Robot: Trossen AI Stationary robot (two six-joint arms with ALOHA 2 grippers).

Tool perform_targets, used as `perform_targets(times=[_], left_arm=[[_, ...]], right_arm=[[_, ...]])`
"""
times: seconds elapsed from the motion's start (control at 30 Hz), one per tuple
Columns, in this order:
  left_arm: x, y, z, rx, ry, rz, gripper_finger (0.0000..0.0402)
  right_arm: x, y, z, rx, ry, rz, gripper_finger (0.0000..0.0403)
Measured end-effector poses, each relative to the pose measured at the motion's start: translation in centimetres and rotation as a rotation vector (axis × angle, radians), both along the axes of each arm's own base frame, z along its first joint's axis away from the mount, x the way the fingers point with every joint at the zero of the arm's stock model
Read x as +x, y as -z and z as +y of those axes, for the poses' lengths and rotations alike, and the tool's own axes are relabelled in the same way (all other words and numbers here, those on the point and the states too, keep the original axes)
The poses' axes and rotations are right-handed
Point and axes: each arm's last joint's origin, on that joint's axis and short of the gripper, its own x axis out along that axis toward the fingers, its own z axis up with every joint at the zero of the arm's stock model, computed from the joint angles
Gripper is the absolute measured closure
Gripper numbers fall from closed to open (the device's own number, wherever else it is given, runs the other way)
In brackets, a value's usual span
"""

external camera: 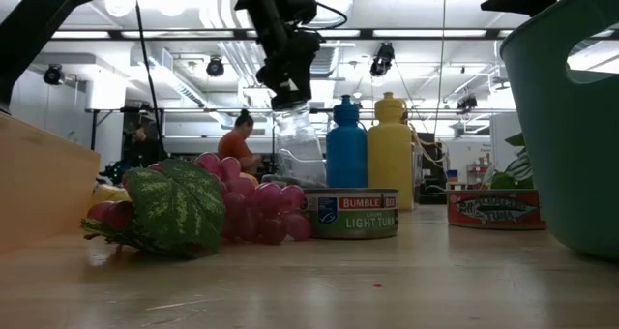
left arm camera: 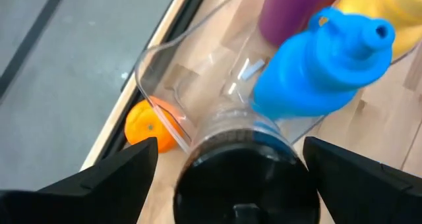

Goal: Pick & Place Food Item
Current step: Put the transparent water bottle into the transparent bin

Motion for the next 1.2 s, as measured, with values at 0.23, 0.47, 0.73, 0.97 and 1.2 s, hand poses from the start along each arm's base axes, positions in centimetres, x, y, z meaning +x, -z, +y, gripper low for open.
perform_targets(times=[0.23, 0.47, 0.73, 0.97, 1.2], left_arm=[[0.5, -0.3, 0.3, 0.036, 0.0, -0.055, 0.0018], [0.7, -0.8, 0.4, 0.069, 0.014, -0.078, 0.0018], [-1.1, -5.7, -0.2, 0.215, -0.044, -0.144, 0.0018], [-3.6, -7.4, -1.8, 0.21, -0.064, -0.084, 0.0018], [-3.7, -5.1, -2.9, 0.148, -0.05, 0.037, 0.0018]], right_arm=[[0.0, 0.0, 0.0, 0.0, 0.0, 0.0, 0.0074], [0.0, 0.0, 0.0, 0.0, 0.0, 0.0, 0.0074], [0.0, 0.0, 0.0, 0.0, -0.001, 0.0, 0.0074], [0.0, 0.0, 0.0, 0.0, 0.0, 0.0, 0.0074], [0.0, 0.0, 0.0, 0.0, 0.0, 0.0, 0.0074]])
